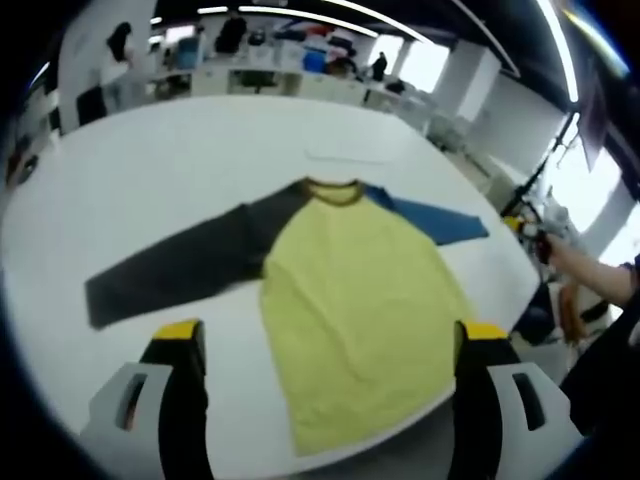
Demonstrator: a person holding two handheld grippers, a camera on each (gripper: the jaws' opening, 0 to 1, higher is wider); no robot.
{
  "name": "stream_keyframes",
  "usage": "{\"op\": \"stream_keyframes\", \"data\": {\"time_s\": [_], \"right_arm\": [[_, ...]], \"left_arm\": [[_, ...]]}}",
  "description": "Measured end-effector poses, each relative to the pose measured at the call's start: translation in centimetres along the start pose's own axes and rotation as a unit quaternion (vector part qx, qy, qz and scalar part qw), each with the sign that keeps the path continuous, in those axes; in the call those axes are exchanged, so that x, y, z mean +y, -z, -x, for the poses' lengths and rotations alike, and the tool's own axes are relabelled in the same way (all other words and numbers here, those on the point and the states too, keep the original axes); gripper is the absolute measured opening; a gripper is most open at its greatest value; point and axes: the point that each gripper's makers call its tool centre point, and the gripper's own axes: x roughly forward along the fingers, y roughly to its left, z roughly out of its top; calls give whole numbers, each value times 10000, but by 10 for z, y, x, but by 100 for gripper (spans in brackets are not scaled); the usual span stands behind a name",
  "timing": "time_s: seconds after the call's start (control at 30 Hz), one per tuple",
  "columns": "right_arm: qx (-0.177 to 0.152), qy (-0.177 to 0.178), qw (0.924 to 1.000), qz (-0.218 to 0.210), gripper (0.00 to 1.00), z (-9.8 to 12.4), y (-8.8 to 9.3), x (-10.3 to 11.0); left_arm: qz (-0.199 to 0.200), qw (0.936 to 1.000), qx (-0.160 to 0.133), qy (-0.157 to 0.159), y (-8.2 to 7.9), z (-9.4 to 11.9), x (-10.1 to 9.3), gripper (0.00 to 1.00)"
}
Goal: Fold the garment on the visible template until the final outline fits inside the template.
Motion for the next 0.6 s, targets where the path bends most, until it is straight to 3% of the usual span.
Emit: {"op": "stream_keyframes", "data": {"time_s": [0.6], "right_arm": [[433,415,9982,1,49,-40,14,-55]], "left_arm": [[53,9998,155,-104,1,-13,6,99]]}}
